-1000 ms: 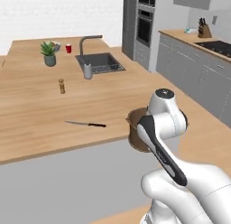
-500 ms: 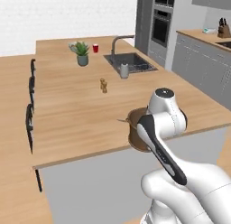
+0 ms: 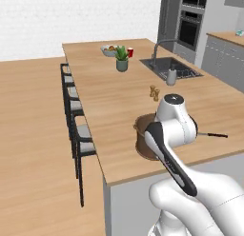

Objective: Open the cabinet, pick up the bread from the cabinet and place it in the basket. Then move the basket to the dining counter.

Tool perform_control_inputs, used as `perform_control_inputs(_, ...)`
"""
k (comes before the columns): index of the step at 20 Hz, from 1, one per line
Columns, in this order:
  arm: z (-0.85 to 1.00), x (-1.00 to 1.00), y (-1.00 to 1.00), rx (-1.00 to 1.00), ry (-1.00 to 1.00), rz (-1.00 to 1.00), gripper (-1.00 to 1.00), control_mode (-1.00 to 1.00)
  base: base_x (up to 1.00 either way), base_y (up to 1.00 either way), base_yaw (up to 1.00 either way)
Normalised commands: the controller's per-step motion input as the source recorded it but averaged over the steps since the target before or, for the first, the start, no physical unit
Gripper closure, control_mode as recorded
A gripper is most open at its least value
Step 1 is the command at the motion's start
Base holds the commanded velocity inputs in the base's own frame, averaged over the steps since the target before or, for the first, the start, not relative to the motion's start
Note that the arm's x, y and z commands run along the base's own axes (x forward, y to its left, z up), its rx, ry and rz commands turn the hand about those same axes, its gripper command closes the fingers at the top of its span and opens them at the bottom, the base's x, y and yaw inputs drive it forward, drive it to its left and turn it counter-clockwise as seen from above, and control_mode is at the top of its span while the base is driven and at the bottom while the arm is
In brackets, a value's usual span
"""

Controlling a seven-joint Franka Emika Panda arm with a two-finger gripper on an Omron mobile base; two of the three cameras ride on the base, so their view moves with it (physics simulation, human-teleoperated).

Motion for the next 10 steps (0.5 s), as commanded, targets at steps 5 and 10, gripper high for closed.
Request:
perform_control_inputs(5, 0.00, 0.00, 0.00, 0.00, 0.00, 0.00, 1.00, 1.00, 0.73, 0.70, 0.03)
perform_control_inputs(10, 0.00, 0.00, 0.00, 0.00, 0.00, 0.00, 1.00, 1.00, 0.12, 0.15, 0.00)
